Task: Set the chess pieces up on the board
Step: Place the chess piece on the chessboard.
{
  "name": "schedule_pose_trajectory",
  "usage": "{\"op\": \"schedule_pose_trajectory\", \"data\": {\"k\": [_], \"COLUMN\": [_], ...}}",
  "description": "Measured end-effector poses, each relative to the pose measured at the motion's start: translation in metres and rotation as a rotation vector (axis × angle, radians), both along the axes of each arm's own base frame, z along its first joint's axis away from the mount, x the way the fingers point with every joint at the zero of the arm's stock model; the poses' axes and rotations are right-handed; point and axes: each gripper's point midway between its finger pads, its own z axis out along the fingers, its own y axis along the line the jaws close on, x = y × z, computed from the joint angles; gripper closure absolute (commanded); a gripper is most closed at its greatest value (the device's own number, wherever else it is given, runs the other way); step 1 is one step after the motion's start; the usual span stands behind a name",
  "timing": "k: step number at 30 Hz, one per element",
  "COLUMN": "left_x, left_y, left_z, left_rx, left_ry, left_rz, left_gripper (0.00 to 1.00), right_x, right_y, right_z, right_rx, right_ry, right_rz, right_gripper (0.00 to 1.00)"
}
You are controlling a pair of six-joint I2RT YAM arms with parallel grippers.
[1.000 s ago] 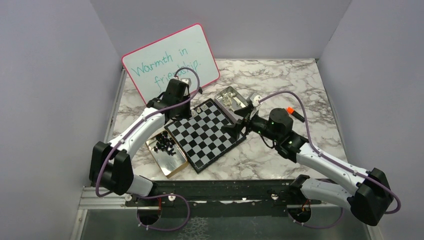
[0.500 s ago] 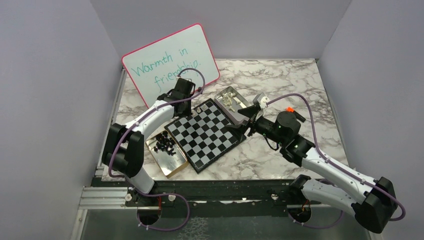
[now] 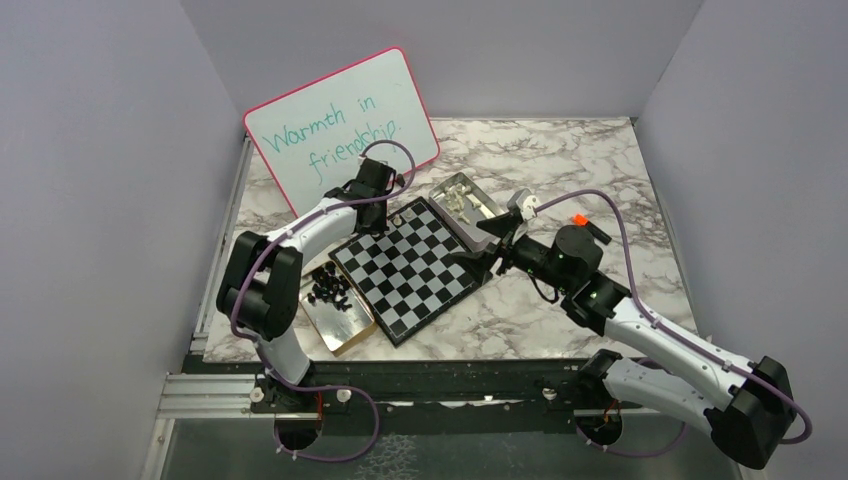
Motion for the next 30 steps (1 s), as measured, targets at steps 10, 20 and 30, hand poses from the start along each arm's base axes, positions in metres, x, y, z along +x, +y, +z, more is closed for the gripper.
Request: {"op": "schedule_pose_trajectory", "data": {"k": [10, 20, 30], "left_x": [0.0039, 0.0076, 0.0096], "left_y": [-0.0022, -0.0069, -0.0092], "left_z": [-0.0049, -0.0008, -0.0013], "left_rx": [-0.002, -0.021, -0.028], "left_ry": [0.000, -0.012, -0.016], "left_rz": [-0.002, -0.012, -0.019], "left_gripper": [0.85, 0.84, 0.84], "right_x": [-0.0003, 0.0007, 0.0007], "right_y": [-0.0002, 0.0006, 0.0007], "right_z": [-0.0040, -0.0075, -0.0078], "right_rx": [-0.006, -0.013, -0.014], "right_ry": [0.006, 0.014, 0.015], "right_rz": [0.000, 0.000, 0.001], "right_gripper": [0.00, 0.00, 0.00]}}
